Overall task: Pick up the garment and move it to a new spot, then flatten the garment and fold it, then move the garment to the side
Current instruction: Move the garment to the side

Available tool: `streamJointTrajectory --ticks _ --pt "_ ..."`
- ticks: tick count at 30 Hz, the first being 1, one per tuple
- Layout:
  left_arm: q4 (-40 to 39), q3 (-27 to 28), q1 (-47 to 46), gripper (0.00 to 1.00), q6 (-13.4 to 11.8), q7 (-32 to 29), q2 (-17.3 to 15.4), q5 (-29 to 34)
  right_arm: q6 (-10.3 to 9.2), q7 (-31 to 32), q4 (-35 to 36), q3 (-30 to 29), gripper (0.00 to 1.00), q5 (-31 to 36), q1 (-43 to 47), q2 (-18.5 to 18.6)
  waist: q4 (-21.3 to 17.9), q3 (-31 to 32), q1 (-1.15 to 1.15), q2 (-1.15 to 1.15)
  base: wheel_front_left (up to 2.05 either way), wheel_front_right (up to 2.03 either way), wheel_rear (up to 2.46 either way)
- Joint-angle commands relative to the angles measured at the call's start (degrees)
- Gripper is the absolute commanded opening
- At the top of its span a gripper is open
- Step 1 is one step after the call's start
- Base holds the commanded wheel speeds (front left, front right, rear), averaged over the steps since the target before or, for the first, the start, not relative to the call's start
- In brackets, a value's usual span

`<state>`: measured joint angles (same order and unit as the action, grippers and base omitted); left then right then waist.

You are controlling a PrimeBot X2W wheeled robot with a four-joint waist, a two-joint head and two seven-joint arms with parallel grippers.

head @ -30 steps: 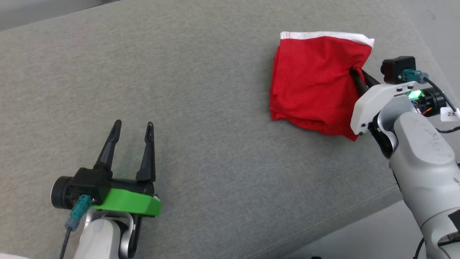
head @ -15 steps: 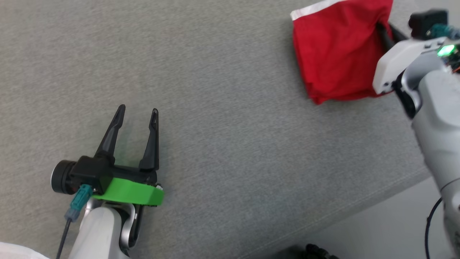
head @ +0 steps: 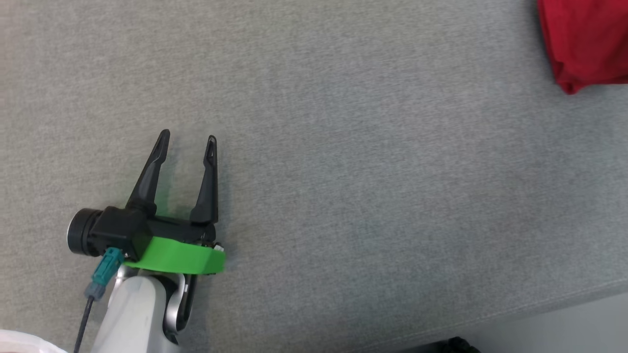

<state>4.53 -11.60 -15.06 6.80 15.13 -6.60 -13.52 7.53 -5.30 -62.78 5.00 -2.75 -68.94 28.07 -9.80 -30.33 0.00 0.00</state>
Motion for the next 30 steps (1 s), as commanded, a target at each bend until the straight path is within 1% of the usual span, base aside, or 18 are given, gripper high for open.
streamJointTrajectory --ticks 1,2,3,8,11,17,24,26,30 --pt "-0.2 -0.07 -0.89 1.0 -0.04 0.0 -0.1 0.21 -0.09 -1.15 -0.87 -0.66 0.11 0.46 -0.71 0.56 2.03 -1.83 0.0 0.0 0.0 0.0 0.0" --pt "-0.23 -0.09 -0.82 1.0 -0.04 0.0 -0.05 0.27 -0.09 -1.92 -1.26 -1.21 0.35 0.85 -0.91 1.0 2.17 -1.89 0.0 0.0 0.0 0.0 0.0" --pt "-0.25 -0.13 -0.69 1.0 -0.02 0.0 0.0 0.36 -0.09 -3.2 -1.51 -1.86 1.0 1.42 -1.03 1.43 2.3 -1.89 0.0 0.0 0.0 0.0 0.0" --pt "0.05 0.13 0.63 1.0 -0.11 0.0 0.3 0.47 -0.09 -6.92 -1.66 -5.6 1.0 5.51 0.89 0.12 1.9 -1.0 0.0 0.0 0.0 0.0 0.0" --pt "0.22 0.33 1.02 1.0 -0.07 0.0 0.51 0.33 -0.09 -8.1 -1.0 -7.43 1.0 7.65 1.95 -2.12 1.3 0.03 0.0 0.0 0.0 0.0 0.0" --pt "0.8 1.02 1.22 1.0 0.1 0.01 0.76 -0.25 -0.09 -9.38 1.28 -8.38 1.0 9.87 4.0 -6.66 0.52 3.0 0.0 0.0 0.0 0.0 0.0" --pt "2.29 3.71 1.75 1.0 0.17 0.01 0.92 -0.79 -0.09 -9.83 5.3 -7.0 1.0 8.86 8.12 -11.78 0.56 8.81 0.0 0.0 0.0 0.0 0.0" --pt "2.76 4.91 2.17 1.0 0.18 0.01 1.27 -1.64 -0.09 -9.89 7.71 -6.97 1.0 8.06 9.81 -13.11 0.65 10.64 0.0 0.0 0.0 0.0 0.0" --pt "4.22 7.3 3.5 1.0 0.19 0.01 1.72 -2.19 -0.09 -9.92 13.51 -7.2 1.0 5.79 15.88 -17.31 1.04 14.77 0.0 0.0 0.0 0.0 0.0"
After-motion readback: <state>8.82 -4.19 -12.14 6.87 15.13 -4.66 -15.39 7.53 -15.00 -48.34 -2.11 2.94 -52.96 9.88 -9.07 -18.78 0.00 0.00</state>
